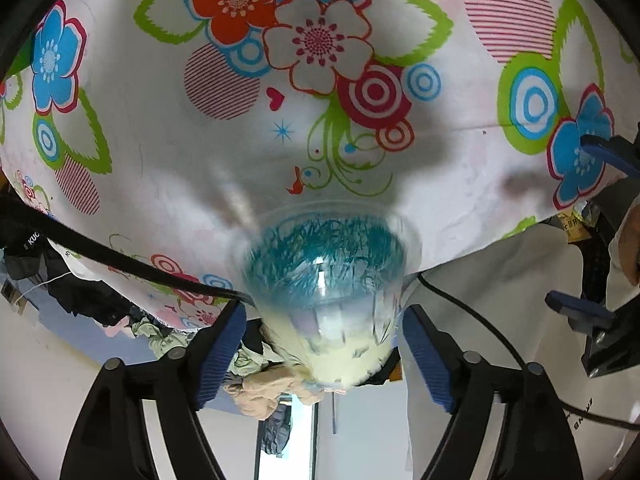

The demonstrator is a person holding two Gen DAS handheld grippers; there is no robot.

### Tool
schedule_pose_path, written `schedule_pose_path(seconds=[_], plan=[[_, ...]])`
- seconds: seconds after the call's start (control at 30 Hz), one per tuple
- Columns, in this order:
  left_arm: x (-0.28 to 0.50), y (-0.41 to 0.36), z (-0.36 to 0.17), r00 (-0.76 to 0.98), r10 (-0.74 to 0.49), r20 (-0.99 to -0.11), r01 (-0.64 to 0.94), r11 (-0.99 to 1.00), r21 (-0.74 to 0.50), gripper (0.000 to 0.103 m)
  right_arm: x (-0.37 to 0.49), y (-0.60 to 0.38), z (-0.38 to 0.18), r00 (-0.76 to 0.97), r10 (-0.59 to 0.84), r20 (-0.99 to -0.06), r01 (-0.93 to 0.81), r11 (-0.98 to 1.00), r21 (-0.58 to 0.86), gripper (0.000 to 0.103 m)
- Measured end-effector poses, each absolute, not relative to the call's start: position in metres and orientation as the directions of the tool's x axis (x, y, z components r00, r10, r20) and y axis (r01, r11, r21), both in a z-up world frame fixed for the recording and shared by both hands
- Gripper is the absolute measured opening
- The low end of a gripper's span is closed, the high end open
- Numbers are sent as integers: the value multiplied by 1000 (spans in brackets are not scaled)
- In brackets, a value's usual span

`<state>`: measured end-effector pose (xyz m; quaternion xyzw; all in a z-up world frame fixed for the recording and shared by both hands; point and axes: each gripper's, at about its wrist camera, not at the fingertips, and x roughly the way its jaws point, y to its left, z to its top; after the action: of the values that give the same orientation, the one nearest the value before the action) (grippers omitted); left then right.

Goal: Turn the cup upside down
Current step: 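Hold the cup in the left gripper and rotate it rim-down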

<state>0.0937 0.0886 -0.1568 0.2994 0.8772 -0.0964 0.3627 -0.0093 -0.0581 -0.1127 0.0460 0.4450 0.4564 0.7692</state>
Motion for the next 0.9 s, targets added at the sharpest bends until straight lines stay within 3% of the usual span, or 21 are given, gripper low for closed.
schedule_pose_path(seconds=[0.3, 0.53, 0.9], plan=[[97, 86, -151, -534, 442, -720, 589, 806, 59, 86, -7, -61, -113, 192, 745, -639, -656, 582, 480, 79], [88, 92, -128, -477, 358, -803, 561, 827, 35, 96, -5, -64, -107, 208, 745, -634, -657, 586, 474, 79], [62, 109, -137, -473, 255, -843, 488, 873, -10, 94, -11, -52, -106, 200, 736, -646, -654, 592, 472, 79]])
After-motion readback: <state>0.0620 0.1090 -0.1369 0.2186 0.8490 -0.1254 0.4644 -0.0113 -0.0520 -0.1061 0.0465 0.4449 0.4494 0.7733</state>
